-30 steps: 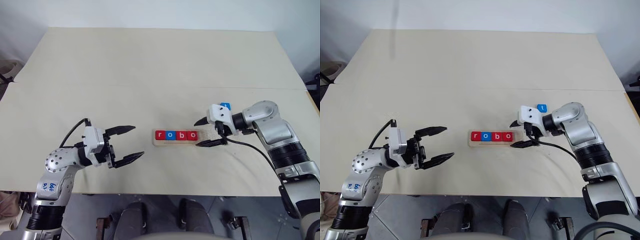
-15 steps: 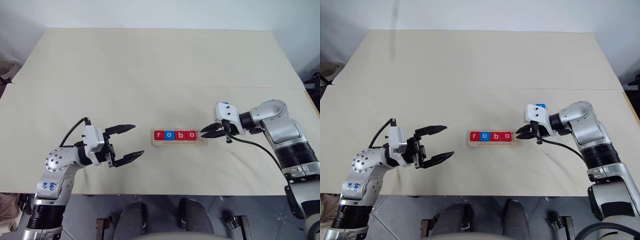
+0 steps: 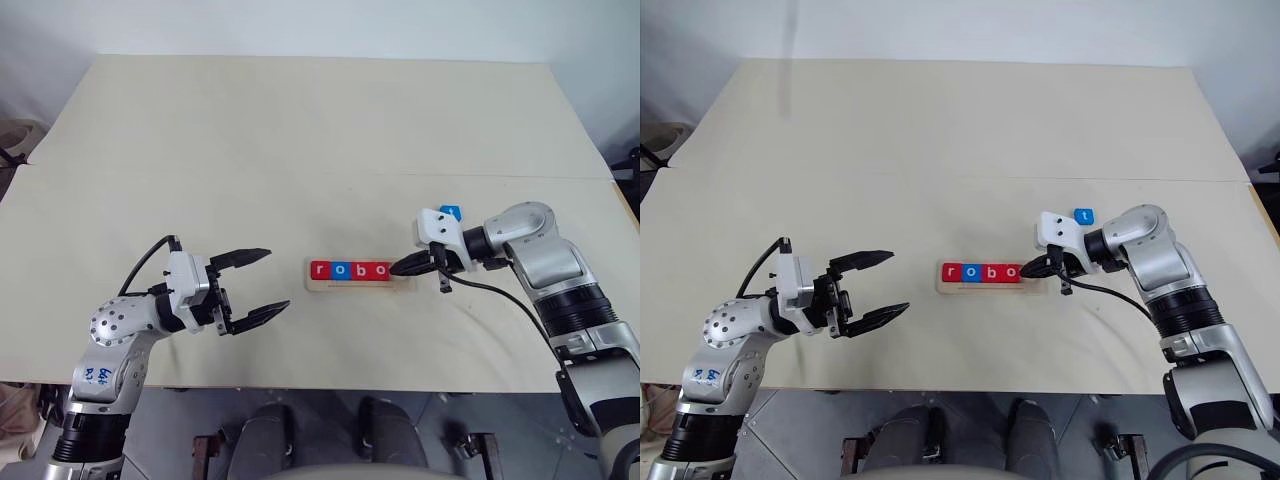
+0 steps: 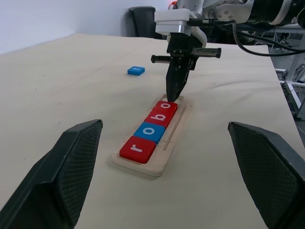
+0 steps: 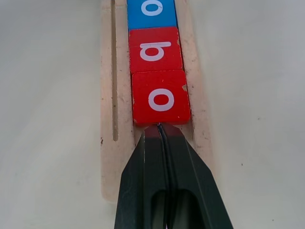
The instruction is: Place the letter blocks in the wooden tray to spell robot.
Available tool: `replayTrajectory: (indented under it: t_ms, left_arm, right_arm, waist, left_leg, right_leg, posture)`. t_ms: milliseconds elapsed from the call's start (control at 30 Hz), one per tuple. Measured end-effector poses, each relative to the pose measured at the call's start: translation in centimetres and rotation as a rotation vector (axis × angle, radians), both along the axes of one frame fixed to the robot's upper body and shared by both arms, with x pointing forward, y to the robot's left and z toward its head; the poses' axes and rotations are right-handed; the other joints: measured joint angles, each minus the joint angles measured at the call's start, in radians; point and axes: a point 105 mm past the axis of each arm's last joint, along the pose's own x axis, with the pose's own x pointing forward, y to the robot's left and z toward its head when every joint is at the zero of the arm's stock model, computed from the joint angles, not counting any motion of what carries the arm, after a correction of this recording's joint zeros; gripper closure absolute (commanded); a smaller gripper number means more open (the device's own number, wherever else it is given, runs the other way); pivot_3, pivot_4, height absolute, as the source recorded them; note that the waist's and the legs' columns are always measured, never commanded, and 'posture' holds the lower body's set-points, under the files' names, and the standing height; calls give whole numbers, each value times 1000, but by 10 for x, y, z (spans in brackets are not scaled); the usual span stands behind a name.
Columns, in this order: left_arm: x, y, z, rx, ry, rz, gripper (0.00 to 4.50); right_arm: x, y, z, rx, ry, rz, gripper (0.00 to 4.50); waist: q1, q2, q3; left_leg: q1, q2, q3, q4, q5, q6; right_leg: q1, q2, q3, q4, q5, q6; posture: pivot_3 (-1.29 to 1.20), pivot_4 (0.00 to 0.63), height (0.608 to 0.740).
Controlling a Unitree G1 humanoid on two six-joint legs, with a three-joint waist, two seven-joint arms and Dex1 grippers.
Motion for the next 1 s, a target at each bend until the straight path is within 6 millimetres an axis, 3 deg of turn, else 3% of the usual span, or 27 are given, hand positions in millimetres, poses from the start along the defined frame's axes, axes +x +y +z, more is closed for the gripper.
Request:
replayTrajectory:
  t_ms: [200, 333, 567, 800, 867, 1000]
  left_arm:
    - [1, -1, 1, -2, -4, -4, 0]
    - [2, -3, 2, -4, -6, -10, 0]
    - [5, -3, -3, -7, 23, -26, 0]
    - [7, -5, -4, -28, 30, -28, 0]
    - [10, -4, -5, -29, 34, -29, 0]
    - [13, -6, 1, -26, 13, -44, 0]
  right_arm:
    - [-2, 0, 0, 14, 0, -15, 4485]
    - [-3, -15, 2, 53, -24, -93, 4485]
    - [-24, -74, 2, 176, -115, -391, 2275]
    - [-45, -109, -18, 376, -250, -717, 42]
    - [-50, -119, -22, 414, -275, -806, 14]
    - [-50, -118, -22, 442, -303, -842, 14]
  waist:
    - [1, 0, 0]
    - [4, 0, 0]
    - [7, 0, 0]
    - [5, 0, 0]
    - [4, 0, 0]
    - [1, 0, 0]
  left_leg:
    - [0, 0, 0, 0, 0, 0]
    - [0, 0, 0, 0, 0, 0]
    - [0, 0, 0, 0, 0, 0]
    - [1, 0, 1, -1, 0, 0]
    - [1, 0, 1, -1, 0, 0]
    - [2, 0, 1, -2, 0, 0]
  right_leg:
    - [0, 0, 0, 0, 0, 0]
    - [0, 0, 0, 0, 0, 0]
    - [1, 0, -1, -1, 0, 0]
    - [1, 0, 1, 0, 0, 0]
    - [1, 0, 1, 0, 0, 0]
    - [1, 0, 1, 0, 0, 0]
  posture:
    - [0, 150, 740]
    - [0, 150, 740]
    - [0, 150, 740]
    - [0, 150, 740]
    - [0, 150, 740]
    - [0, 150, 740]
